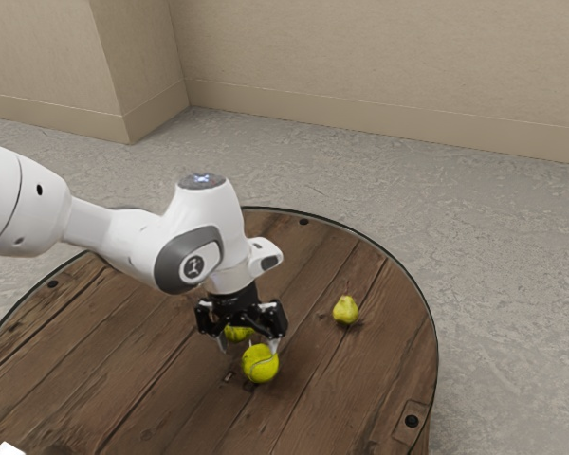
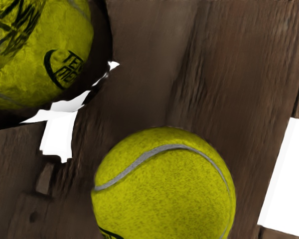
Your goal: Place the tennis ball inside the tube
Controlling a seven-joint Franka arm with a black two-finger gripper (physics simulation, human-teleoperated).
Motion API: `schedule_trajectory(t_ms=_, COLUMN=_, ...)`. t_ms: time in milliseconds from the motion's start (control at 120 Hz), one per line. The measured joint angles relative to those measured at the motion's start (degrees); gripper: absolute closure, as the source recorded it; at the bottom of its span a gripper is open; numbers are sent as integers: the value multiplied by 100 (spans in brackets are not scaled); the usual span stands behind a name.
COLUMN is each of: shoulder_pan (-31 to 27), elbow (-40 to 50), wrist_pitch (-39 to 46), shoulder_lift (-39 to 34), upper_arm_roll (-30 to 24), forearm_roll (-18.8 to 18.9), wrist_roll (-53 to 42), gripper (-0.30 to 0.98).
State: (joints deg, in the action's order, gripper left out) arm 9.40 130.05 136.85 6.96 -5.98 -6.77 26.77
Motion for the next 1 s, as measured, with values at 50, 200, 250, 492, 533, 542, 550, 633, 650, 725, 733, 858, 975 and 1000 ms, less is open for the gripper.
schedule_trajectory(t_ms=50, shoulder_pan=9, elbow=-2, wrist_pitch=36, shoulder_lift=43, upper_arm_roll=-1, forearm_roll=-7, wrist_roll=89, gripper=0)
schedule_trajectory(t_ms=200, shoulder_pan=56, elbow=-27, wrist_pitch=148, shoulder_lift=295, upper_arm_roll=-2, forearm_roll=-84, wrist_roll=328, gripper=0)
schedule_trajectory(t_ms=250, shoulder_pan=64, elbow=-40, wrist_pitch=187, shoulder_lift=398, upper_arm_roll=-3, forearm_roll=-115, wrist_roll=370, gripper=0)
schedule_trajectory(t_ms=492, shoulder_pan=97, elbow=-68, wrist_pitch=494, shoulder_lift=725, upper_arm_roll=-2, forearm_roll=-208, wrist_roll=477, gripper=0)
schedule_trajectory(t_ms=533, shoulder_pan=104, elbow=-74, wrist_pitch=591, shoulder_lift=767, upper_arm_roll=0, forearm_roll=-196, wrist_roll=486, gripper=0)
schedule_trajectory(t_ms=542, shoulder_pan=107, elbow=-81, wrist_pitch=609, shoulder_lift=781, upper_arm_roll=-1, forearm_roll=-197, wrist_roll=496, gripper=0)
schedule_trajectory(t_ms=550, shoulder_pan=110, elbow=-86, wrist_pitch=627, shoulder_lift=793, upper_arm_roll=-2, forearm_roll=-209, wrist_roll=520, gripper=0)
schedule_trajectory(t_ms=633, shoulder_pan=141, elbow=-128, wrist_pitch=772, shoulder_lift=863, upper_arm_roll=0, forearm_roll=-313, wrist_roll=821, gripper=0)
schedule_trajectory(t_ms=650, shoulder_pan=144, elbow=-132, wrist_pitch=791, shoulder_lift=869, upper_arm_roll=0, forearm_roll=-321, wrist_roll=858, gripper=0)
schedule_trajectory(t_ms=725, shoulder_pan=148, elbow=-127, wrist_pitch=864, shoulder_lift=882, upper_arm_roll=3, forearm_roll=-284, wrist_roll=939, gripper=2)
schedule_trajectory(t_ms=733, shoulder_pan=148, elbow=-125, wrist_pitch=871, shoulder_lift=883, upper_arm_roll=4, forearm_roll=-277, wrist_roll=942, gripper=4)
schedule_trajectory(t_ms=858, shoulder_pan=152, elbow=-102, wrist_pitch=929, shoulder_lift=885, upper_arm_roll=16, forearm_roll=-234, wrist_roll=987, gripper=30)
schedule_trajectory(t_ms=975, shoulder_pan=158, elbow=-100, wrist_pitch=889, shoulder_lift=802, upper_arm_roll=20, forearm_roll=-293, wrist_roll=1019, gripper=35)
schedule_trajectory(t_ms=1000, shoulder_pan=177, elbow=-101, wrist_pitch=843, shoulder_lift=714, upper_arm_roll=23, forearm_roll=-302, wrist_roll=1015, gripper=36)
